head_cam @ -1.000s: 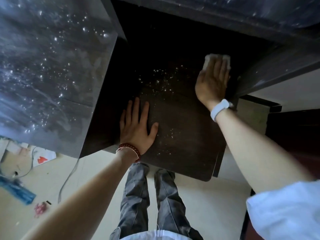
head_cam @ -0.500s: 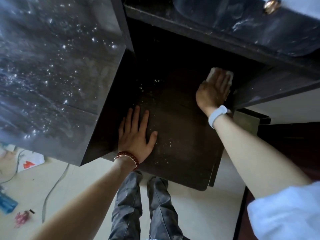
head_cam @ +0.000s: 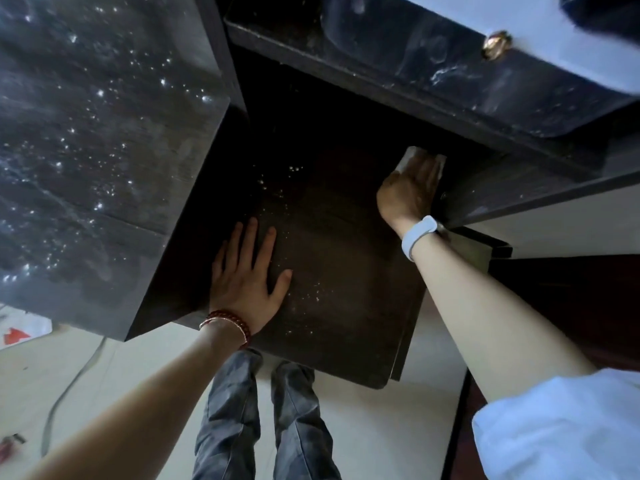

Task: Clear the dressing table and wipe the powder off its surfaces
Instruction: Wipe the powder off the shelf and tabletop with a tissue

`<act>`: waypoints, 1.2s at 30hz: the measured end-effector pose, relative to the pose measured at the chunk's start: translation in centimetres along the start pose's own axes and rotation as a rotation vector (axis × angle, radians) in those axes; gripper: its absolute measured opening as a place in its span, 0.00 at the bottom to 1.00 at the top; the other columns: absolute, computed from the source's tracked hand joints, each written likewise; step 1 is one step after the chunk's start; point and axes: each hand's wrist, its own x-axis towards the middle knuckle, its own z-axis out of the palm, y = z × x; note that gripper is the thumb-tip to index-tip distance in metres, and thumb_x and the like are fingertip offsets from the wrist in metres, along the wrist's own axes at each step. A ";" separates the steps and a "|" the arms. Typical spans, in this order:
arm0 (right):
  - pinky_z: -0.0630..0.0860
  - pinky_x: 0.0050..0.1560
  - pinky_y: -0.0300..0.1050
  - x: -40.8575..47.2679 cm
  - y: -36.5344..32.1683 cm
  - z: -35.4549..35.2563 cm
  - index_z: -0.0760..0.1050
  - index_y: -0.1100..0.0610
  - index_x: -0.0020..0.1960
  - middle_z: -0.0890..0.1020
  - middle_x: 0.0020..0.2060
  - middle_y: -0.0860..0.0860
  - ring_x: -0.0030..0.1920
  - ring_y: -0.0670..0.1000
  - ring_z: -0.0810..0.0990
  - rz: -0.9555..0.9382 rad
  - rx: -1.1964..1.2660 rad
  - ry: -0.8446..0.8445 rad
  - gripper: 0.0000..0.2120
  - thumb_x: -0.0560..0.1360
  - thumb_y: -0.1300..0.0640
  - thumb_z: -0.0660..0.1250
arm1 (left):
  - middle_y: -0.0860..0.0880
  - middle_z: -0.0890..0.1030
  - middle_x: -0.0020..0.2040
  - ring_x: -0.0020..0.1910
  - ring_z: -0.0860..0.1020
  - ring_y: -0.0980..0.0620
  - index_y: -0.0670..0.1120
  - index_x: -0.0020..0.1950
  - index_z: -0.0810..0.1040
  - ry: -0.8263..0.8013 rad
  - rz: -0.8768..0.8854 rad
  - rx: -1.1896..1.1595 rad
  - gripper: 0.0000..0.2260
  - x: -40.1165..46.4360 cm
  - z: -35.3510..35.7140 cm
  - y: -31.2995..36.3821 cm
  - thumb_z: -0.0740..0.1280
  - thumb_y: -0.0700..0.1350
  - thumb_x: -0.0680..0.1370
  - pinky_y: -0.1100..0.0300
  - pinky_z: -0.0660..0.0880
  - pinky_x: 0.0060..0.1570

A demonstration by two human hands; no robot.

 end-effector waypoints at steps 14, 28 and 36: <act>0.38 0.73 0.48 -1.7 -5.6 4.4 0.49 0.58 0.74 0.52 0.76 0.56 0.76 0.54 0.46 -0.502 -0.063 -0.032 0.26 0.78 0.56 0.51 | 0.43 0.49 0.74 0.72 0.43 0.46 0.43 0.73 0.54 -0.004 0.095 -0.076 0.29 -1.8 -1.3 -0.7 0.49 0.55 0.75 0.50 0.43 0.71; 0.60 0.71 0.55 -8.1 -7.3 6.1 0.58 0.53 0.72 0.60 0.71 0.60 0.71 0.61 0.60 -0.705 -0.032 -0.210 0.27 0.75 0.64 0.57 | 0.35 0.71 0.65 0.66 0.68 0.35 0.35 0.65 0.69 -0.023 0.101 0.048 0.24 -8.0 -1.5 -3.1 0.54 0.47 0.74 0.37 0.59 0.62; 0.47 0.74 0.48 -11.4 -9.5 8.0 0.55 0.63 0.72 0.57 0.74 0.60 0.75 0.56 0.53 -0.768 -0.076 -0.128 0.27 0.75 0.58 0.56 | 0.35 0.71 0.66 0.67 0.67 0.35 0.35 0.66 0.68 -0.012 0.095 0.000 0.23 -8.0 -1.5 -3.0 0.54 0.47 0.75 0.40 0.58 0.65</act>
